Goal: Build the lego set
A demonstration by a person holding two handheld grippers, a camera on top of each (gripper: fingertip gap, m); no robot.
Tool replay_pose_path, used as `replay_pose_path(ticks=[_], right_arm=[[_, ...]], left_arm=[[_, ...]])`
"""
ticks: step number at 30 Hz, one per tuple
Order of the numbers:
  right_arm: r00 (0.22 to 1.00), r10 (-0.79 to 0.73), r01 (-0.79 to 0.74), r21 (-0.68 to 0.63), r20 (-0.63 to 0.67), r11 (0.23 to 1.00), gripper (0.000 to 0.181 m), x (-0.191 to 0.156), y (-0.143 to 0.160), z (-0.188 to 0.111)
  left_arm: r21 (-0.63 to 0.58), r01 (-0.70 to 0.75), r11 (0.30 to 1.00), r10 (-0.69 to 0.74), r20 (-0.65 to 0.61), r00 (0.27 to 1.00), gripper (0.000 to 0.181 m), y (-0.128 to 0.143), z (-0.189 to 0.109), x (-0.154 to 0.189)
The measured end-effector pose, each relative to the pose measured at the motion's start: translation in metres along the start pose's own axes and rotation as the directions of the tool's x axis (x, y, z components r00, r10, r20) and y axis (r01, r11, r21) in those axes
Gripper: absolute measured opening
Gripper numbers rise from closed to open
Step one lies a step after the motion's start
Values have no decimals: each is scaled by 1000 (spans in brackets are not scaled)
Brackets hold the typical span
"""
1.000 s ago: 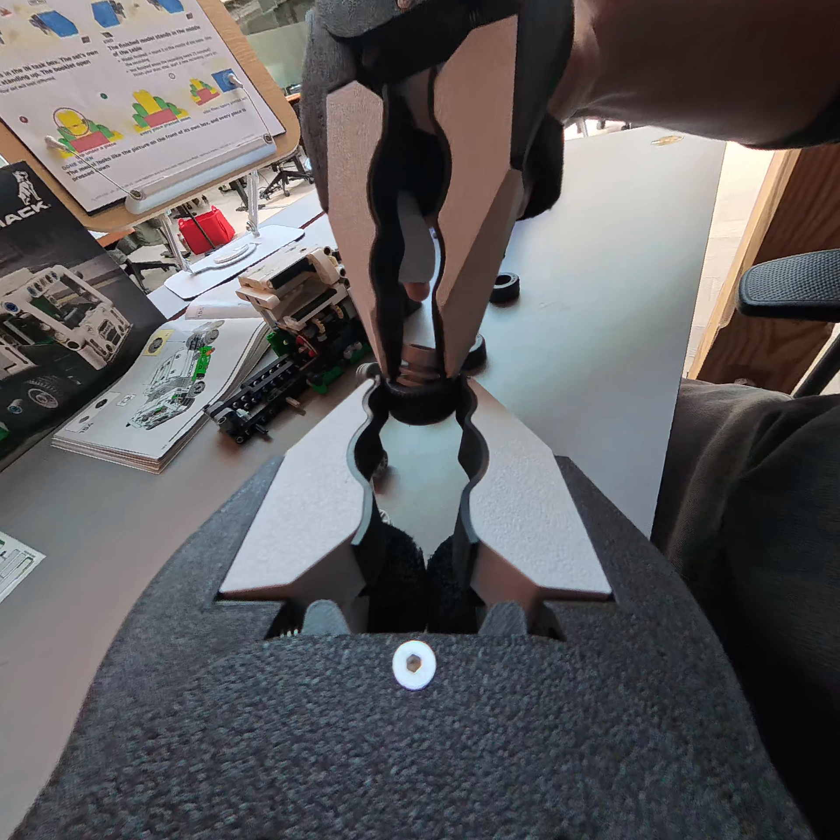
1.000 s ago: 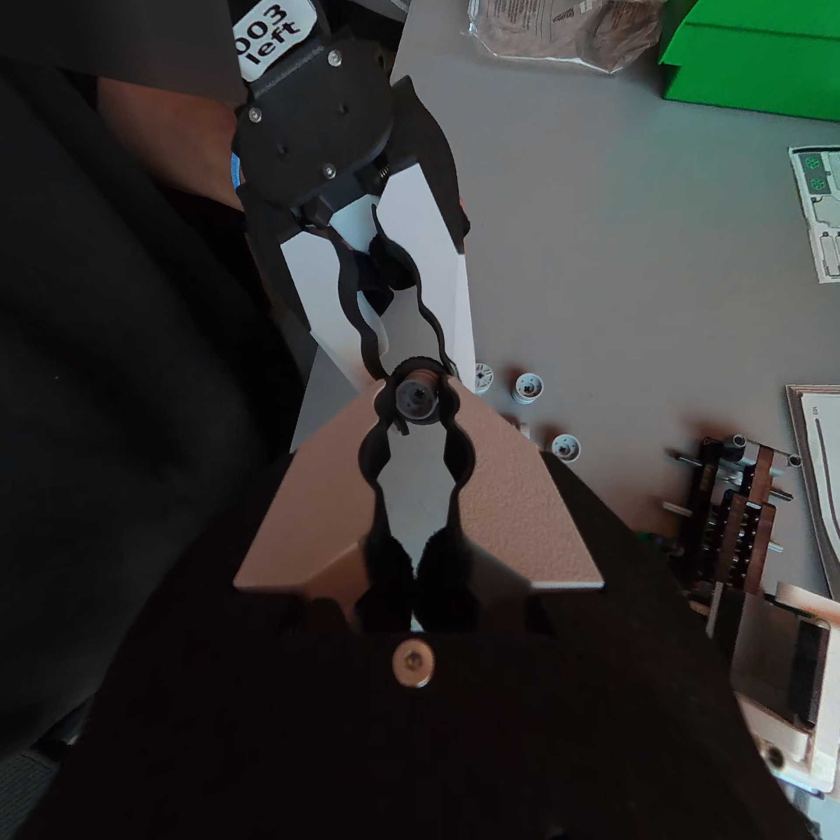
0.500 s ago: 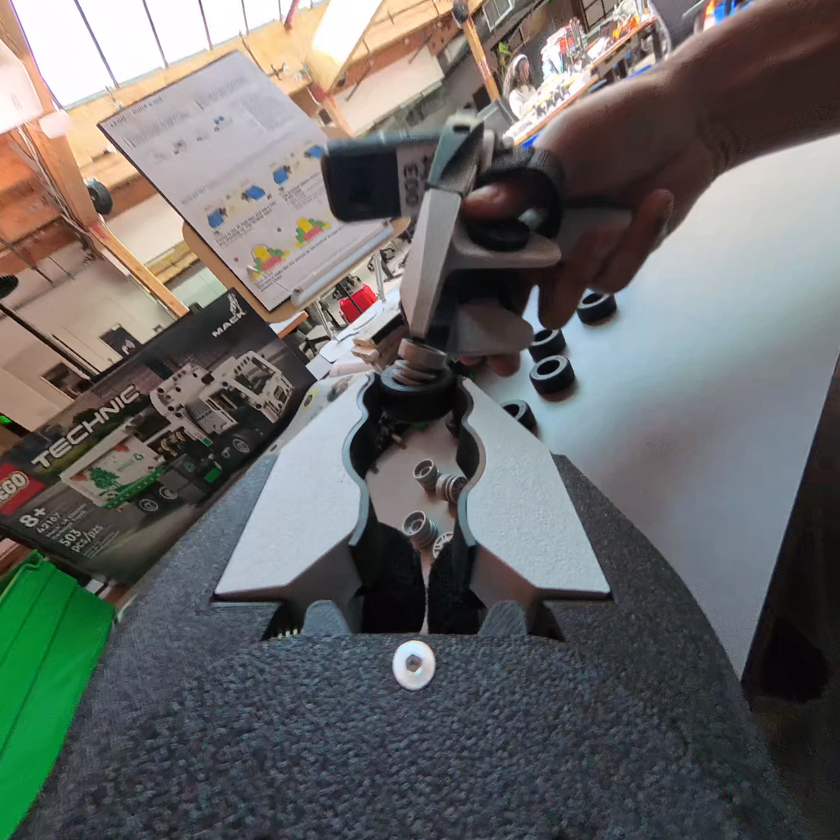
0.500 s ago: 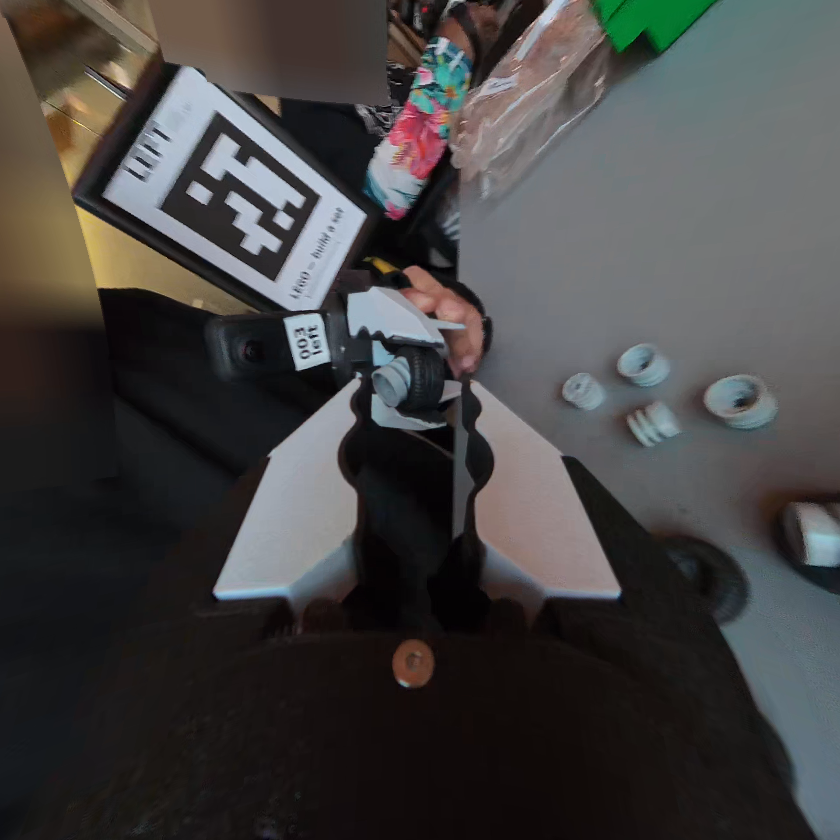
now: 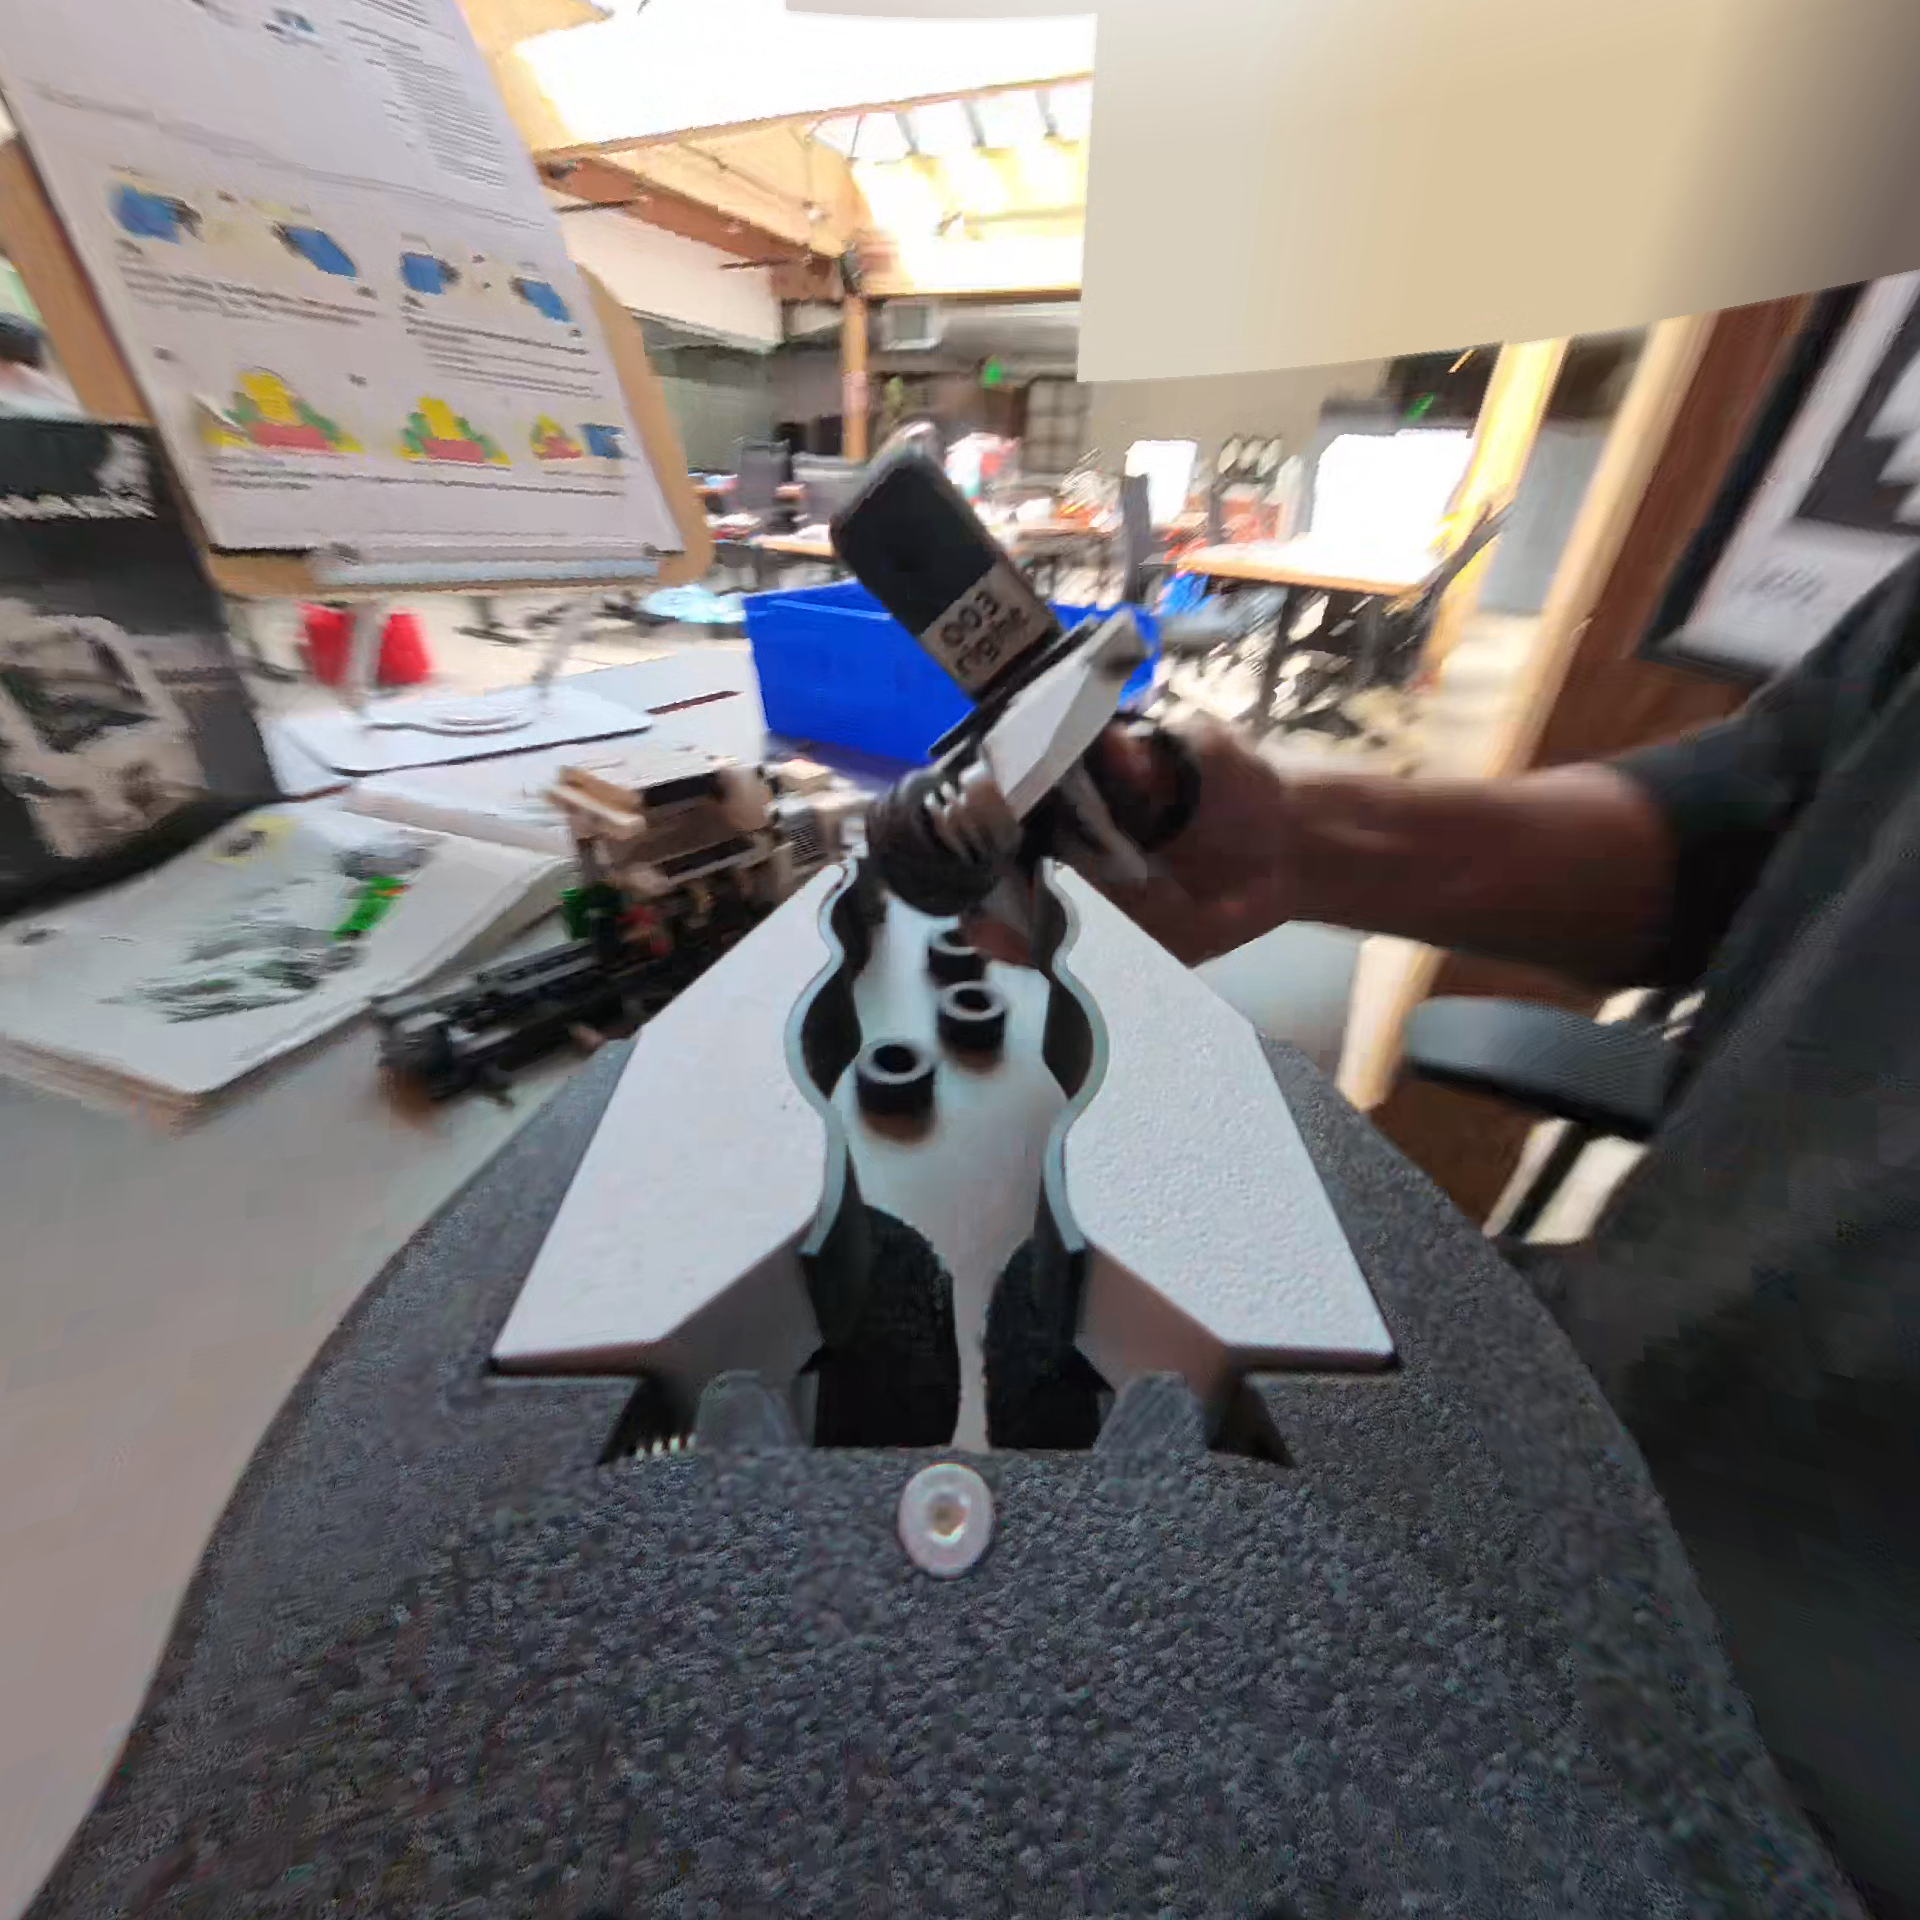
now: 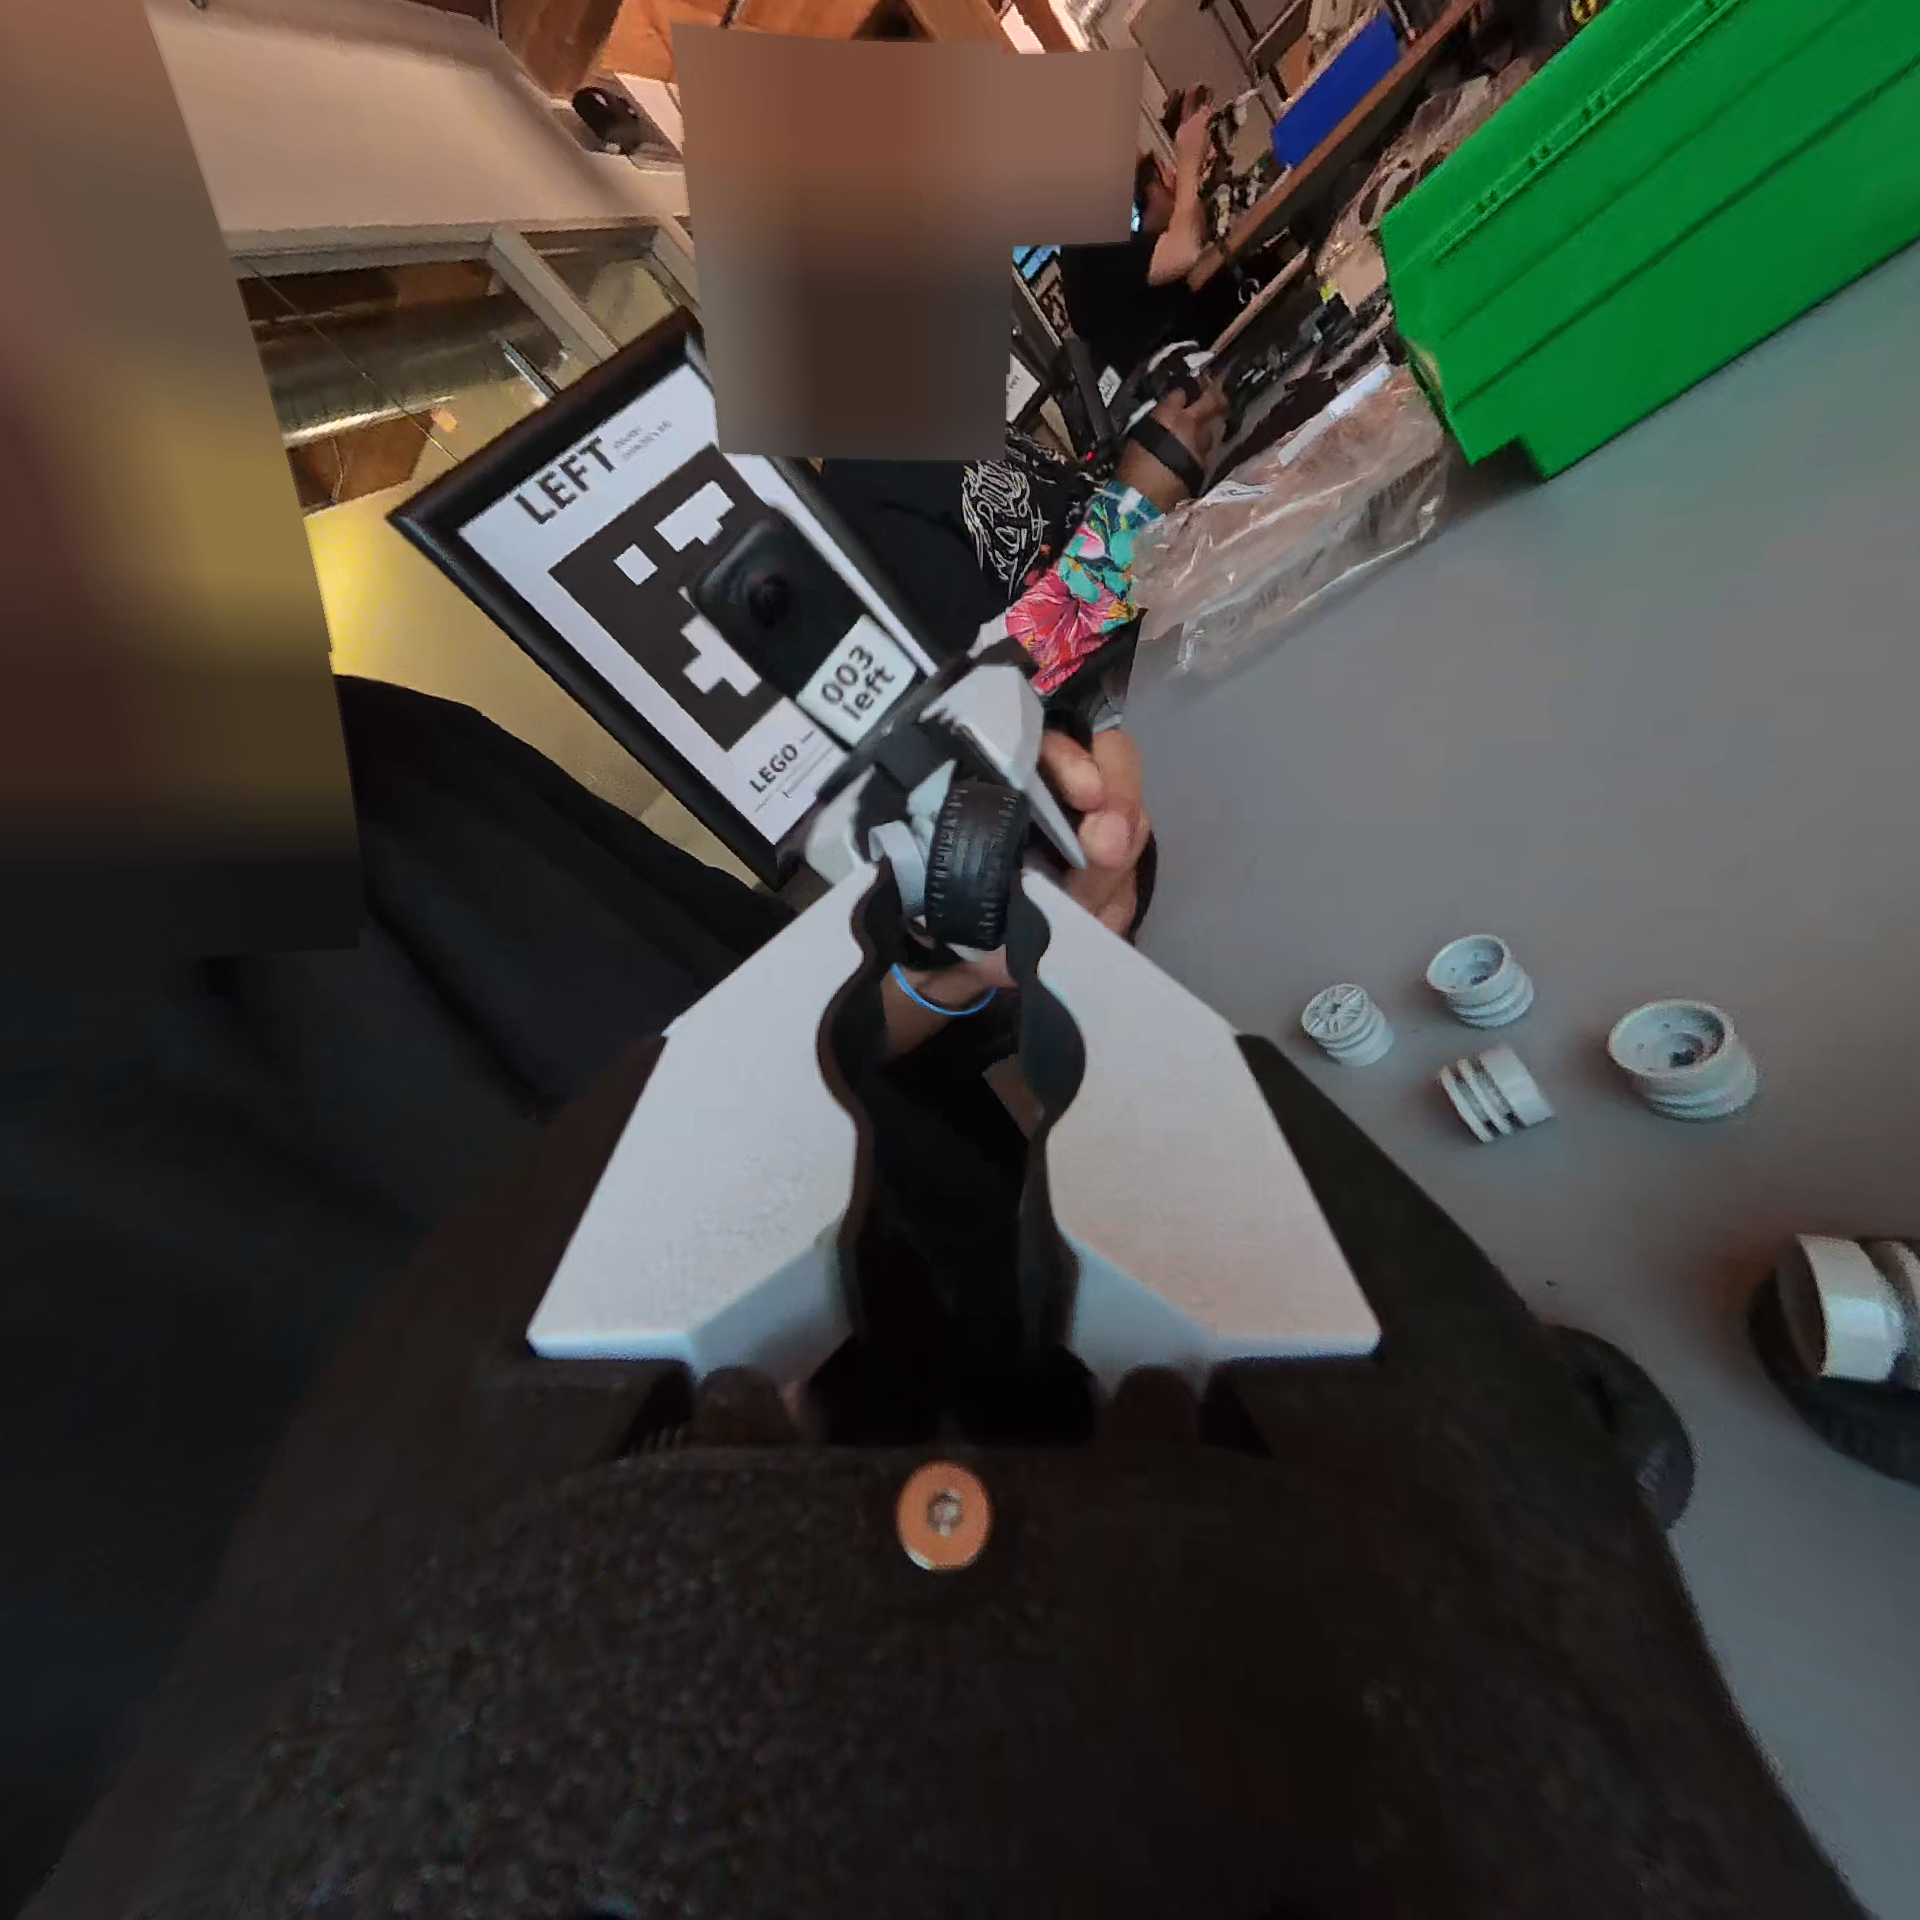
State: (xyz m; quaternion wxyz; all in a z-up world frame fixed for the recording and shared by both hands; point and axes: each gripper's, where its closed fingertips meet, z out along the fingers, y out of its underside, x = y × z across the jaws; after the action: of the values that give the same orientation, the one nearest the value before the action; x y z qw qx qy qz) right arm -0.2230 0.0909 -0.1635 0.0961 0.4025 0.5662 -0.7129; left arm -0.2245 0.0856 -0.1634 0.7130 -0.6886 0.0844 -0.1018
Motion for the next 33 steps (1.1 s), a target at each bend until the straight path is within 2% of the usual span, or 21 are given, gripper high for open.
replay_pose_path(ticks=[2, 5, 6, 8, 9, 20, 28, 33], right_arm=[[998, -59, 59, -23, -5, 998, 19, -1, 5, 1], [989, -129, 128, 23, 69, 991, 19, -15, 3, 4], [988, -137, 135, 24, 71, 991, 19, -16, 3, 5], [986, -142, 140, 21, 88, 990, 19, -17, 4, 5], [986, -149, 148, 20, 81, 989, 19, -16, 4, 5], [961, -273, 276, -140, 39, 951, 19, -11, 22, 11], [965, -256, 263, -176, 64, 949, 19, -12, 26, 13], [962, -274, 271, -163, 4, 949, 21, -5, 20, 11]], left_arm=[[26, 206, 978, -201, -132, 971, 29, -10, -1, 3], [-67, 308, 949, -315, -234, 920, 28, 4, 4, 8], [-71, 321, 944, -328, -250, 911, 22, 5, 5, 9], [-53, 340, 939, -342, -270, 900, 19, 4, 4, 12], [-51, 347, 937, -346, -286, 893, 10, 3, 3, 14], [-62, 368, 928, -367, -325, 871, 18, 0, -5, 13], [-82, 312, 946, -322, -324, 890, 16, 4, -8, 18], [-74, 268, 961, -278, -245, 929, 14, 8, -4, 11]])
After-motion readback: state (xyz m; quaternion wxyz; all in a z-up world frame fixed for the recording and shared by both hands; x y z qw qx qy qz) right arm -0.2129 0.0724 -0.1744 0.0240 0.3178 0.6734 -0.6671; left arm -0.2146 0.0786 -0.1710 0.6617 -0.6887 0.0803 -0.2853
